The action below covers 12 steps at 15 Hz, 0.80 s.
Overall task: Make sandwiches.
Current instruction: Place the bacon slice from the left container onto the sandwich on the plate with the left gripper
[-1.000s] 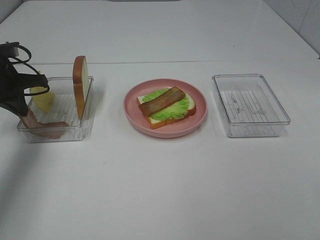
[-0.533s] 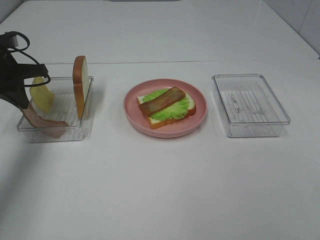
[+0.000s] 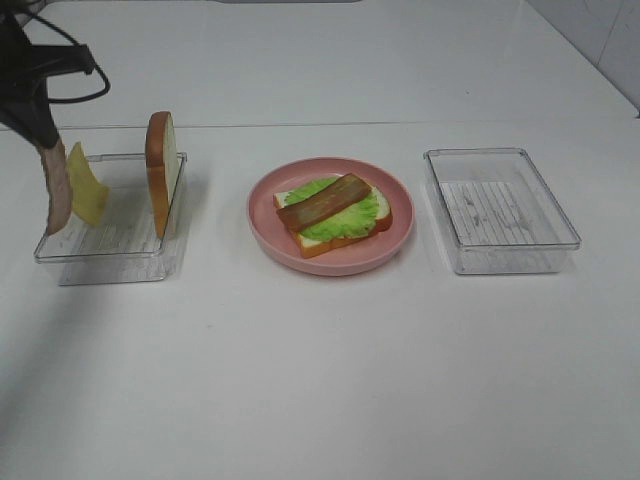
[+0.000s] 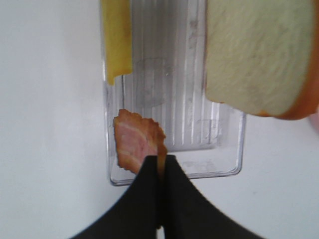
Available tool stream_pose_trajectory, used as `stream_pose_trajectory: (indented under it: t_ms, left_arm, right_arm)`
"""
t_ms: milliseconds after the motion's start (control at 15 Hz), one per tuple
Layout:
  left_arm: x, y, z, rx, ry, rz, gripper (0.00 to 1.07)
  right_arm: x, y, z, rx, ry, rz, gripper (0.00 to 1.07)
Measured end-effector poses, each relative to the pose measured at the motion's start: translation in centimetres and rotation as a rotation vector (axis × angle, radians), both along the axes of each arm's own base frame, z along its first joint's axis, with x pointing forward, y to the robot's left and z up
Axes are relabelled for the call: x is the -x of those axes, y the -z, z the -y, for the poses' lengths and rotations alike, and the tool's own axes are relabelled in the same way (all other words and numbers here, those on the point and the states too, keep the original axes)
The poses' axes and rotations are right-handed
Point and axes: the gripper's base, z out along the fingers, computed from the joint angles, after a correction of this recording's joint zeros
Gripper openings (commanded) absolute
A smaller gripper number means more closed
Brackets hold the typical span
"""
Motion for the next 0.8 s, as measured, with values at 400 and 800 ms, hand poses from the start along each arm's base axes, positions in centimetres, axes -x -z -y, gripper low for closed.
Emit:
stream_pose_trajectory:
  t_ms: [400,800]
  left_arm:
    - [-0.5,-9.1,6.7,0.067,0.136,0.296,0.0]
    - [1.5,-12.5,14.3,0.19,0.29,0.423,0.0]
  right_arm:
    - [0.0,0.0,0.0,0.0,0.0,0.001,0.99]
    - [0.0,0.0,0.0,0.0,0.0,0.001,0.99]
